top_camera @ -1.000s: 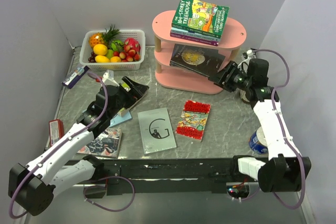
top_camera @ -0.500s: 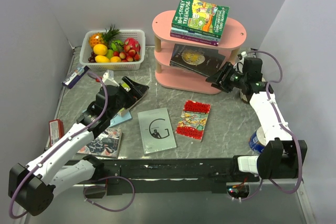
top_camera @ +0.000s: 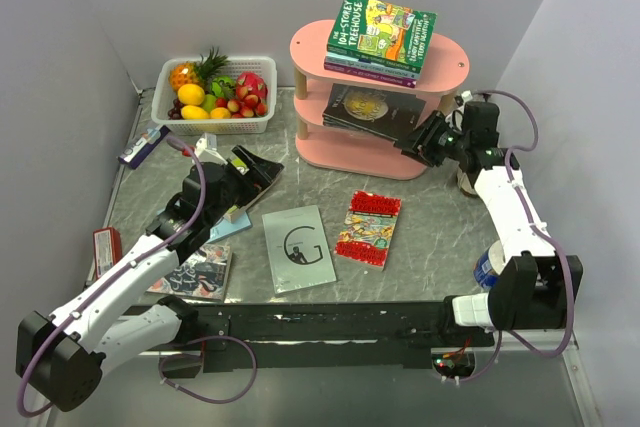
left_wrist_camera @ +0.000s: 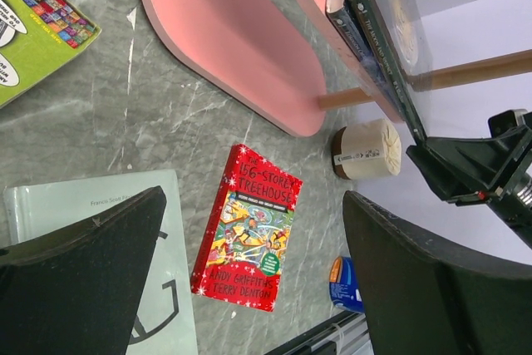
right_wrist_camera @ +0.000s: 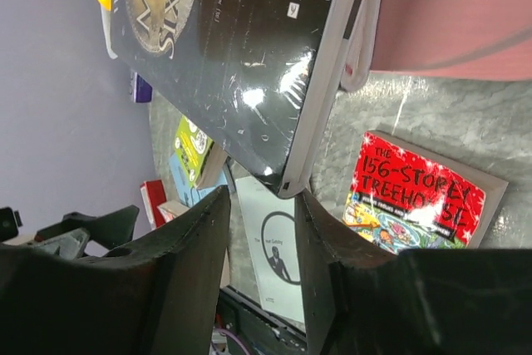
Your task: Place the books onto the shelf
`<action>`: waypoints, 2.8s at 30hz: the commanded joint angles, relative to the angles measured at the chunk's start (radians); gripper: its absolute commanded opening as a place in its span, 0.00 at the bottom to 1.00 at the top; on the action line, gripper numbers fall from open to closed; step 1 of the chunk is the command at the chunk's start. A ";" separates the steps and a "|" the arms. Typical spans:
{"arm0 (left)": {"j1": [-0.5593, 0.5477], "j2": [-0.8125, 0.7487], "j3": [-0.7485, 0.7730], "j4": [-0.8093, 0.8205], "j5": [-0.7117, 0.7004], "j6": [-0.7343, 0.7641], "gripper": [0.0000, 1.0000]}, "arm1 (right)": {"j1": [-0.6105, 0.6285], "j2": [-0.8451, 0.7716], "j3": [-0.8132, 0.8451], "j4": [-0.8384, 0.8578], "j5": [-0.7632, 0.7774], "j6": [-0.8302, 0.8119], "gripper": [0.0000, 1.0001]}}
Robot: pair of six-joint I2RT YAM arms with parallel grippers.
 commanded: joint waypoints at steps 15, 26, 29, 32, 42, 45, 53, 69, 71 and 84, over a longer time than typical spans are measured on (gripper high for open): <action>0.012 0.066 0.097 0.077 -0.001 0.067 0.94 | 0.004 -0.064 0.108 0.022 0.096 -0.030 0.44; 0.094 0.326 0.224 0.439 0.281 0.084 0.75 | 0.099 -0.385 -0.291 0.324 0.383 0.039 0.01; 0.115 0.398 0.252 0.554 0.353 0.086 0.55 | 0.095 -0.361 -0.297 0.340 0.310 0.036 0.00; 0.140 0.475 0.253 0.713 0.424 0.047 0.41 | 0.093 -0.359 -0.349 0.448 0.318 0.089 0.00; 0.175 0.684 0.422 0.704 0.509 -0.014 0.41 | 0.073 -0.370 -0.328 0.469 0.444 0.097 0.06; 0.175 0.738 0.473 0.706 0.516 -0.023 0.43 | 0.069 -0.358 -0.298 0.450 0.463 0.076 0.22; 0.173 0.845 0.563 0.682 0.515 -0.007 0.44 | 0.064 -0.289 -0.251 0.442 0.475 0.054 0.30; 0.135 0.952 0.701 0.611 0.513 0.030 0.45 | 0.064 -0.146 -0.181 0.481 0.389 0.080 0.30; 0.130 0.959 0.704 0.605 0.509 0.035 0.45 | 0.064 -0.131 -0.167 0.479 0.378 0.082 0.30; 0.132 0.963 0.720 0.553 0.472 0.081 0.47 | 0.064 -0.115 -0.162 0.459 0.389 0.069 0.31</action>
